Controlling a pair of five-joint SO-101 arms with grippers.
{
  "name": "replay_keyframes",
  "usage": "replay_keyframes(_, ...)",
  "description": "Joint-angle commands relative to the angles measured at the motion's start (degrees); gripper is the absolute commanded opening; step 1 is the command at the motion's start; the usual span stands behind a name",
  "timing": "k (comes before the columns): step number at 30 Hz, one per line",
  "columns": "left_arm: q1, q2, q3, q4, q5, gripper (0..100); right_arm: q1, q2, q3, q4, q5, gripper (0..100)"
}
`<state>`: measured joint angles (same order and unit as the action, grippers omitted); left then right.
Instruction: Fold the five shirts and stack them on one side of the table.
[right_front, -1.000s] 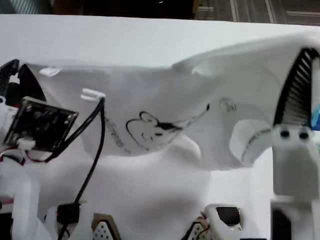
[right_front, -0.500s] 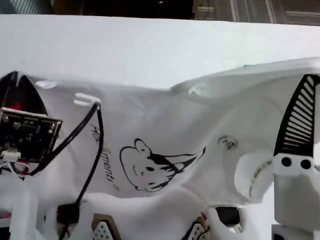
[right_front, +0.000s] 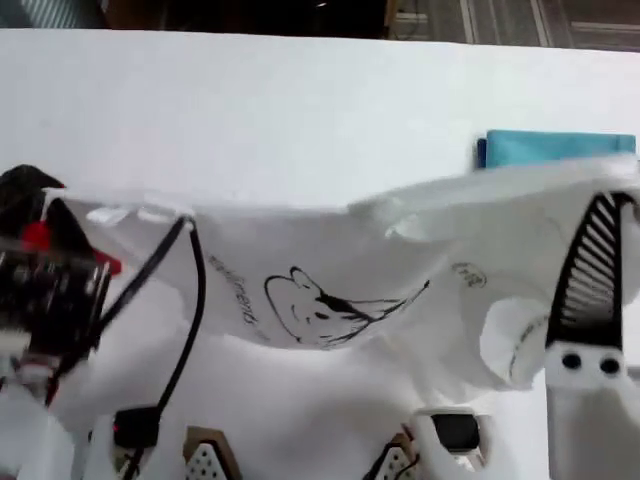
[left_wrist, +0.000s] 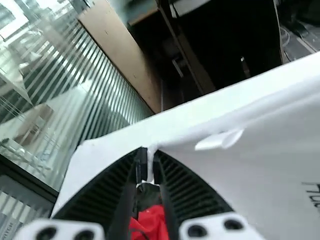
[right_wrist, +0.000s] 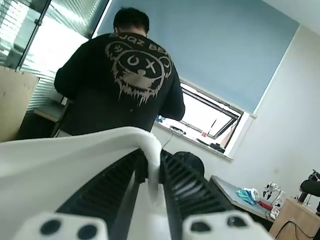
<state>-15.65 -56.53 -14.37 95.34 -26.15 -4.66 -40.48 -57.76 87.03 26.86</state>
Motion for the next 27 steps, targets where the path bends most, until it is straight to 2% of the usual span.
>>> replay_keyframes(1,-0.53,-0.18,-5.23,1.32,0.62,3,-0.22,-1.54,-0.26,0.13,-0.62,2.0)
replay_keyframes(8,-0.53,-0.18,-9.1,4.04,0.62,3,-0.22,-3.74,-0.18,0.13,-0.62,2.0)
replay_keyframes(12,-0.53,1.05,-7.25,3.6,0.62,3,-0.22,-1.63,4.13,-0.13,-0.97,2.0)
replay_keyframes(19,-0.26,11.34,0.84,-5.27,0.44,3,-4.09,6.2,18.81,-4.88,-1.05,2.0)
replay_keyframes(27,0.0,30.24,3.03,-15.56,-3.34,3,-3.82,17.98,34.46,-20.44,-0.97,2.0)
